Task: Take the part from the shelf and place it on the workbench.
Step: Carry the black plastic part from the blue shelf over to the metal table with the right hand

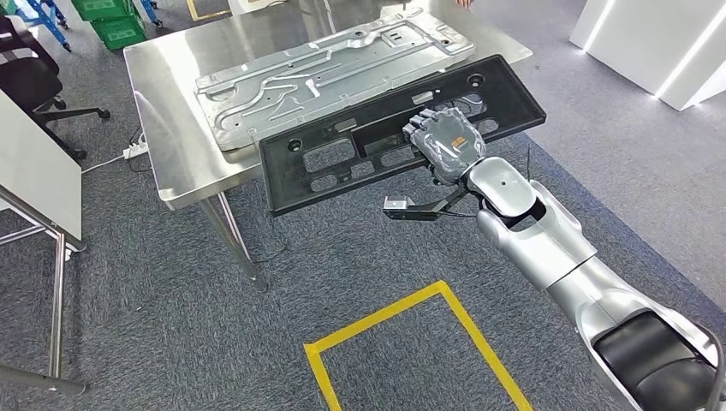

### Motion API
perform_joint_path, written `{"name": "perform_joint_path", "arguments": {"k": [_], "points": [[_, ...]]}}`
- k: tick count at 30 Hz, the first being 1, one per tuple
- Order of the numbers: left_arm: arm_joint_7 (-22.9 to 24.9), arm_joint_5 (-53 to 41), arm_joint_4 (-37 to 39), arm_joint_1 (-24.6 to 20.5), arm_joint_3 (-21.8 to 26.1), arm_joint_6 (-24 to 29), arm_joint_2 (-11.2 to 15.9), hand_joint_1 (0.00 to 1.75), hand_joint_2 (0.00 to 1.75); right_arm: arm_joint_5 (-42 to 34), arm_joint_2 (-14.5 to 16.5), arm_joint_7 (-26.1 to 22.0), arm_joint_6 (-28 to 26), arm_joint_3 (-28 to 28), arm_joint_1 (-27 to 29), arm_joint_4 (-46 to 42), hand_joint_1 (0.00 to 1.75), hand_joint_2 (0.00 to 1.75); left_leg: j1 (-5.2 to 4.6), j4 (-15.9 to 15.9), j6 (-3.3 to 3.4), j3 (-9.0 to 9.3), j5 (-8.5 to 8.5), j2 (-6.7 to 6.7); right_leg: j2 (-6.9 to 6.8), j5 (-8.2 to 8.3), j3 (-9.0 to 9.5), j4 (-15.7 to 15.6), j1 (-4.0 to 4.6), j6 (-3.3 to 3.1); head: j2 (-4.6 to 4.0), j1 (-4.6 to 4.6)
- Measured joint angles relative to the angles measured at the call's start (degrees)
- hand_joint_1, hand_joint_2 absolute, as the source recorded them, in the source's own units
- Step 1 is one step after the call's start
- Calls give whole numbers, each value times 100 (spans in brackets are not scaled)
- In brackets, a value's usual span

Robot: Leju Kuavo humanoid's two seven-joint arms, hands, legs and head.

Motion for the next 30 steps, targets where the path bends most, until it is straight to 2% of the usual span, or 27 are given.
{"name": "perform_joint_path", "arguments": {"k": [2, 5, 6, 7, 8, 10, 12, 14, 15, 16, 17, 18, 20, 21, 22, 23, 25, 27, 30], "points": [[10, 27, 0, 4, 42, -10, -19, 0, 175, 2, 0, 0, 0, -15, -5, -11, 175, 175, 28, 280, -65, -122, -196, 5, -11, 27, 5, -32, -18, -55, 0, 2], [14, 37, 0, 7, 76, -16, -45, 0, 175, 3, 0, 0, 1, -23, 2, -17, 175, 175, 79, 1253, -148, -552, -671, 12, -25, 47, 4, -60, -16, -85, 0, -2], [15, 37, 0, 12, 79, -18, -57, 0, 175, 3, 0, 0, 1, -23, 7, -17, 175, 175, 88, 1446, -150, -639, -711, 12, -27, 49, 2, -61, -13, -84, 0, -3], [15, 37, 0, 17, 80, -19, -68, 0, 175, 3, 0, 0, 2, -24, 12, -17, 175, 175, 88, 1430, -134, -627, -642, 12, -27, 50, 4, -61, -6, -83, 0, -4], [16, 37, 0, 20, 81, -20, -76, 0, 175, 3, 0, 0, 2, -25, 15, -22, 175, 175, 78, 1188, -92, -503, -478, 11, -27, 51, 12, -65, 10, -82, 0, -3], [16, 38, 1, 16, 85, -20, -52, 0, 175, 3, 1, 0, 1, -27, 14, -38, 175, 175, 20, 393, 89, -94, -121, 16, -31, 63, 47, -99, 24, -74, 0, -2], [15, 39, 1, 8, 89, -18, -13, 0, 175, 4, 2, 0, 1, -28, 13, -47, 175, 175, -54, -117, 252, 153, 25, 34, -43, 100, 84, -170, -7, -26, 0, -2], [19, 44, 0, 8, 102, -17, 9, 0, 175, 8, 2, -1, 2, -28, 18, -47, 175, 175, -108, -274, 312, 200, 65, 46, -56, 156, 113, -264, -51, 55, 0, -5], [24, 50, 0, 14, 113, -19, 18, 0, 175, 10, 1, -1, 2, -30, 22, -51, 175, 175, -104, -395, 326, 257, 125, 48, -60, 176, 127, -296, -58, 84, 0, -3], [25, 61, 0, 18, 126, -23, 15, 0, 175, 13, -1, -1, 3, -33, 21, -55, 175, 175, -96, -518, 335, 320, 192, 54, -58, 159, 127, -293, -52, 101, 0, -2], [25, 81, 0, 18, 141, -29, 4, 0, 175, 14, -2, -1, 4, -38, 14, -58, 175, 175, -85, -634, 340, 376, 257, 62, -54, 76, 83, -193, -39, 108, 0, 0], [25, 102, 0, 14, 154, -38, -16, 0, 175, 15, -5, 0, 5, -43, 7, -60, 175, 175, -65, -704, 327, 411, 304, 68, -50, -71, -21, 35, -26, 104, 0, 4], [26, 156, 0, 10, 187, -58, -67, 0, 175, 17, -15, 1, 8, -49, 9, -55, 175, 175, -69, -683, 312, 381, 309, 72, -43, -416, -342, 713, -15, 129, 0, 5], [27, 180, 0, 14, 206, -67, -93, 0, 175, 18, -20, 1, 9, -50, 20, -50, 175, 175, -68, -642, 301, 353, 294, 69, -43, -496, -468, 976, -15, 153, 0, 4], [32, 205, 0, 18, 225, -73, -120, 0, 175, 20, -24, 2, 10, -50, 30, -44, 175, 175, -62, -587, 282, 323, 271, 67, -44, -474, -510, 1061, -20, 180, 0, 4], [40, 224, 0, 20, 244, -78, -142, 0, 175, 21, -26, 2, 11, -50, 34, -40, 175, 175, -49, -516, 254, 289, 239, 65, -46, -357, -448, 940, -28, 207, 0, 4], [63, 259, 3, 21, 276, -88, -168, 0, 175, 25, -27, 3, 11, -55, 29, -38, 175, 175, -28, -319, 169, 199, 140, 59, -49, -80, -140, 360, -45, 244, 0, 5], [84, 297, 13, 20, 320, -104, -175, 0, 175, 34, -30, 2, 9, -63, 35, -39, 175, 175, -36, -88, 87, 85, 27, 54, -28, -4, 4, 43, -38, 181, 0, 0], [112, 339, 25, 29, 380, -110, -181, 0, 175, 48, -34, 2, 5, -69, 57, -37, 175, 175, -31, 13, 28, 1, -15, 44, -11, -17, -39, 49, -13, 26, 0, -5]]}}
